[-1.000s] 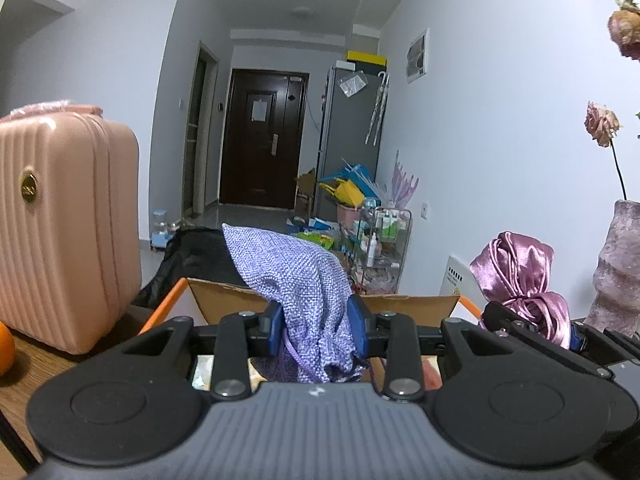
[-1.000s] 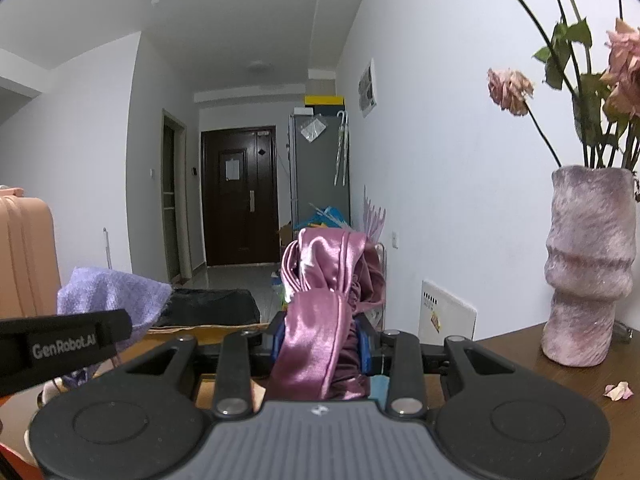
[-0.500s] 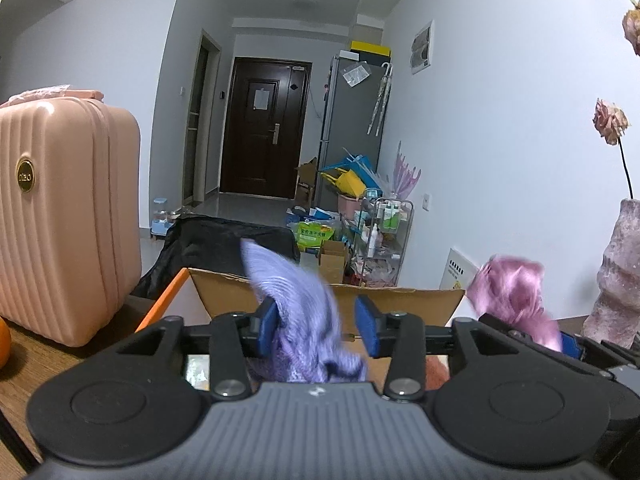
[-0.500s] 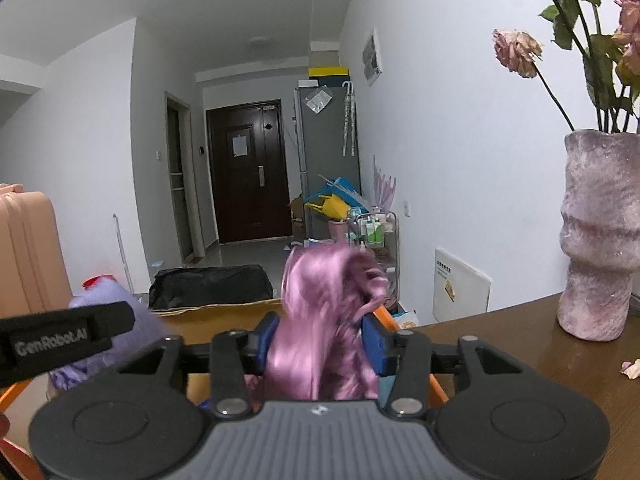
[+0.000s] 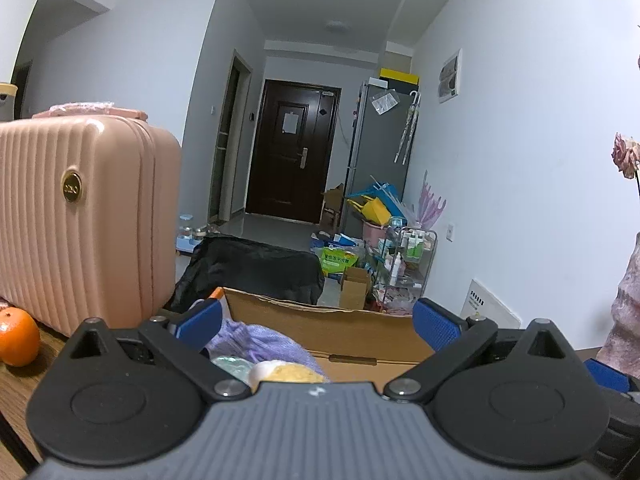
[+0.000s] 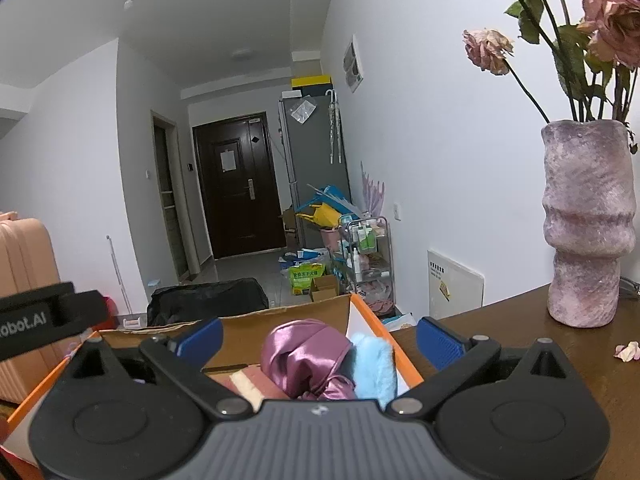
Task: Organize soft objects
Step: 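Open both grippers to drop the bag and scrunchie into the box, then withdraw both grippers from the box back toward the table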
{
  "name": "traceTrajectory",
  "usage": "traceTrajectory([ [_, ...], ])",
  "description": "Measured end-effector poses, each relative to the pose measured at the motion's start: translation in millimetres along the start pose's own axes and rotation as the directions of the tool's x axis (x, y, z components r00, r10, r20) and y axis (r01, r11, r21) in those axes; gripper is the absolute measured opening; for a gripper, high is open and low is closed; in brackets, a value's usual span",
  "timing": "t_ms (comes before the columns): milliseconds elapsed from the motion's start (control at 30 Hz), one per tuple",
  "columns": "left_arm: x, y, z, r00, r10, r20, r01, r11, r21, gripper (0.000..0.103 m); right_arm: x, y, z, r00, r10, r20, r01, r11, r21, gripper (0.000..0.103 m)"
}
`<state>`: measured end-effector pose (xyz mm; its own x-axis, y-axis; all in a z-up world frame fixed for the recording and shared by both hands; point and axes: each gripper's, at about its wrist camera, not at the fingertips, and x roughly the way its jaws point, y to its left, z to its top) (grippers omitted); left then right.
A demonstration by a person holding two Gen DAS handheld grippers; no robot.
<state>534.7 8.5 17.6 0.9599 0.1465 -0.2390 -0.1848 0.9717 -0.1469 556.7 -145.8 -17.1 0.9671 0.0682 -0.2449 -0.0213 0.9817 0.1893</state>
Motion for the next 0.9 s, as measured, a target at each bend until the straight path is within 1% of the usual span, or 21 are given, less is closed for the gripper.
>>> traceTrajectory([
  [167,-5.4,3.7,-2.0,1.000,0.007,0.003,-0.007,1.000,-0.008,0.103,-8.3,-0.8,-2.7,1.000,-0.002,0.016,0.003,1.000,-0.005,0.103],
  [367,-14.9,8.4,-4.9,1.000,0.005,0.005,-0.005,1.000,0.007,0.103,-25.2,-1.1,-6.5,0.999,0.009,0.052,-0.007,0.999,-0.035,0.103],
  [700,-39.7,12.6,-17.7,1.000,-0.002,0.000,0.002,0.998,0.068,0.103,-54.8,-4.6,-17.2,0.998,0.026,0.064,-0.019,0.994,-0.107,0.103],
  [900,-58.8,14.5,-26.2,1.000,-0.019,-0.011,0.020,0.995,0.101,0.103,-77.2,-7.7,-24.7,0.998,0.030,0.062,-0.021,0.989,-0.143,0.103],
])
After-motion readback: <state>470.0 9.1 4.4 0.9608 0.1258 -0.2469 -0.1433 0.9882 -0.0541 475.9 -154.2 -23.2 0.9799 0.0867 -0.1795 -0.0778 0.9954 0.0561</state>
